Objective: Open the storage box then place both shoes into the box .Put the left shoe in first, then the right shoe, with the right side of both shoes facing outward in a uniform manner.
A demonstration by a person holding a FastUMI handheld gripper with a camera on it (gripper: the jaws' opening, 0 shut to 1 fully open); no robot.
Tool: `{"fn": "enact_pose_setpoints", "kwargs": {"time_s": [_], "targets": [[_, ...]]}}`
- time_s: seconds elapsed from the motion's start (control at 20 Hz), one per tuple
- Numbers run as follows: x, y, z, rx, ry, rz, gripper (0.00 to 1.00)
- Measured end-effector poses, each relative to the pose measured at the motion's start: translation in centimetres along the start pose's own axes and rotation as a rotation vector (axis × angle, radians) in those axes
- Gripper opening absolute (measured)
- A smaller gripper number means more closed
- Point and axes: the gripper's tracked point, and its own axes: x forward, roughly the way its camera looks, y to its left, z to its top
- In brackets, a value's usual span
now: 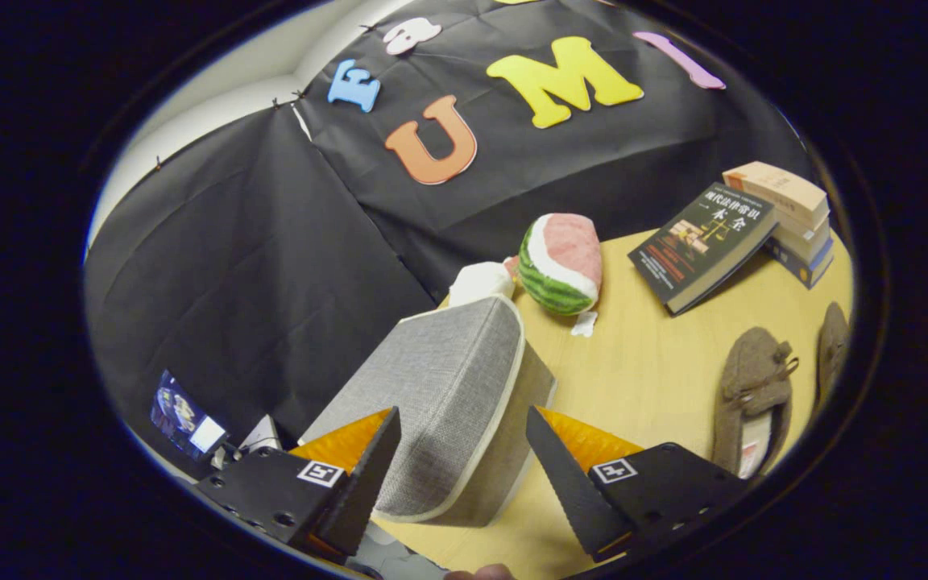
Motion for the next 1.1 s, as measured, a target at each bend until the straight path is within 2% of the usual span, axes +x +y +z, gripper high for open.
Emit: {"fn": "enact_pose_setpoints", "kwargs": {"time_s": [0.55, 0.8, 0.9, 1.1], "targets": [[4.3, 0.8, -2.5, 0.292, 0.112, 0.177, 0.96], [3.8, 0.8, -1.8, 0.371, 0.149, 0.197, 0.93], [2.9, 0.3, -1.1, 0.375, 0.156, 0.189, 0.81], [1.1, -0.2, 1.4, 0.351, 0.107, 0.150, 0.22]]}}
